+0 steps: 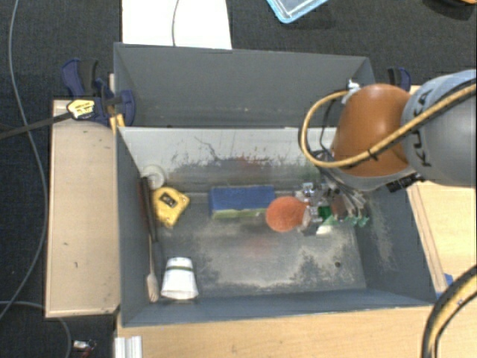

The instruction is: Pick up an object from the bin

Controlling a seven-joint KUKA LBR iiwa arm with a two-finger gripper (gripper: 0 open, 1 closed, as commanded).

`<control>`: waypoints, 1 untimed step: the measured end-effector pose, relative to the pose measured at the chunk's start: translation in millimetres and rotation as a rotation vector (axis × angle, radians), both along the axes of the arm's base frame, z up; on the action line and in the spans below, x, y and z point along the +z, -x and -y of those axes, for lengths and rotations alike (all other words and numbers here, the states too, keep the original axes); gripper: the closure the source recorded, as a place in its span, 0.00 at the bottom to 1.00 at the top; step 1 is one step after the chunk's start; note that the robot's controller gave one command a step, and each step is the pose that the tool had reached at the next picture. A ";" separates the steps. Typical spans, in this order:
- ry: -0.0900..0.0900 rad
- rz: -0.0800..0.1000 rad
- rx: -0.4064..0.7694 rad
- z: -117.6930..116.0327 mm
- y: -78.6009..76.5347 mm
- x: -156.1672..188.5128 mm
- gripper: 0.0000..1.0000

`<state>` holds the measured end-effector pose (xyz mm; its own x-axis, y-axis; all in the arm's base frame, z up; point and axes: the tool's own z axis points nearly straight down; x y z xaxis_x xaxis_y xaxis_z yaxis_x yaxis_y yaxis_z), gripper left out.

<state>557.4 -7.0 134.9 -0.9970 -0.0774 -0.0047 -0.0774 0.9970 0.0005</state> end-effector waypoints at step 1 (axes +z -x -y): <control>0.000 0.000 0.047 10.9 5.2 76.4 1.00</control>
Offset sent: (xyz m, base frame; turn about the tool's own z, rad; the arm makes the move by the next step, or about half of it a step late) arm -0.0200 -0.0485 0.3172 -0.0909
